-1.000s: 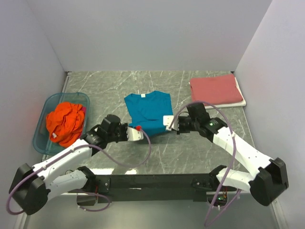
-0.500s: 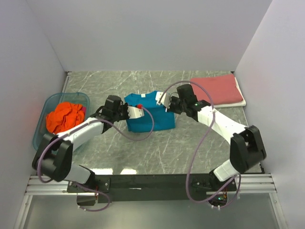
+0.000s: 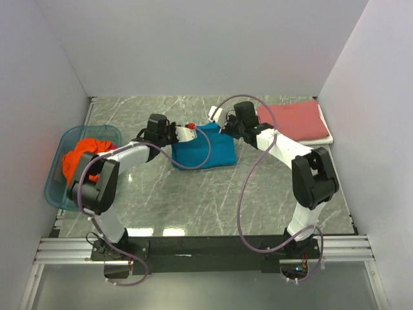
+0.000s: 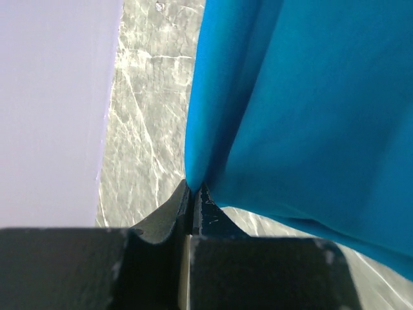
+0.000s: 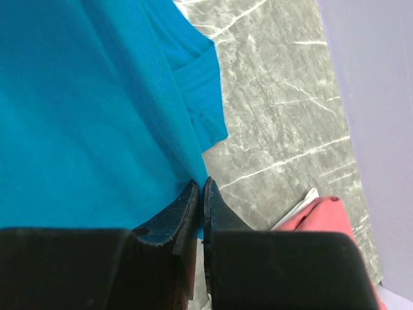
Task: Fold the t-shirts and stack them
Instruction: Fold the tshirt
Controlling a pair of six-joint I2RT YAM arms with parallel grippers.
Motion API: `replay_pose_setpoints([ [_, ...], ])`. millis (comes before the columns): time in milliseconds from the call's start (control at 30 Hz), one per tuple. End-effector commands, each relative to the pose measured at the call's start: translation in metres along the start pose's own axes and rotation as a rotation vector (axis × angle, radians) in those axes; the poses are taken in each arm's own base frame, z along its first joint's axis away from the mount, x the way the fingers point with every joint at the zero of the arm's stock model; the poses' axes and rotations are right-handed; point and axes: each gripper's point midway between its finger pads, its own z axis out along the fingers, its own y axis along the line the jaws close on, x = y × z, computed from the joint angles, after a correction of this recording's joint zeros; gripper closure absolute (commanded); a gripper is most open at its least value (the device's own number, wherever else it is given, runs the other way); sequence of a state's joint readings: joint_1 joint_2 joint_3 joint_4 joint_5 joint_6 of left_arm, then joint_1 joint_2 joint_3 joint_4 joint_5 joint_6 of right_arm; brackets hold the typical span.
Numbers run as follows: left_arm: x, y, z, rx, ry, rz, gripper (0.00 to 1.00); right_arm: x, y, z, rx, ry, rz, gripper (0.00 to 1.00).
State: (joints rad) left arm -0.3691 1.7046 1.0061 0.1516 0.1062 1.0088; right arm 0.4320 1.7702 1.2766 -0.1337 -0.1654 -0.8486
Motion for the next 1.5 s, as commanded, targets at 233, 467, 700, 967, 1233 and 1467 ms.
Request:
replay_pose_setpoints([
  [233,0.011,0.037,0.025,-0.104,0.039,-0.013,1.00,-0.008,-0.047,0.023,0.141,-0.022,0.047,1.00],
  [467,0.019,0.034,0.028,-0.098,0.057,-0.027,1.00,-0.003,-0.046,0.038,0.135,-0.007,0.052,1.00],
  [700,0.023,0.036,0.034,-0.093,0.081,-0.042,1.00,-0.001,-0.048,0.046,0.137,0.001,0.061,1.00],
  [967,0.028,0.059,0.034,-0.209,0.124,-0.197,0.62,-0.005,-0.067,0.053,0.220,-0.008,0.153,0.53],
  [1233,0.006,0.155,-0.047,-0.570,-0.003,-0.818,0.10,-0.016,-0.090,0.012,0.194,-0.098,0.468,0.38],
  [1467,-0.004,0.105,-0.094,-0.399,-0.030,-1.132,0.07,-0.023,-0.028,-0.011,-0.158,-0.161,0.760,0.33],
])
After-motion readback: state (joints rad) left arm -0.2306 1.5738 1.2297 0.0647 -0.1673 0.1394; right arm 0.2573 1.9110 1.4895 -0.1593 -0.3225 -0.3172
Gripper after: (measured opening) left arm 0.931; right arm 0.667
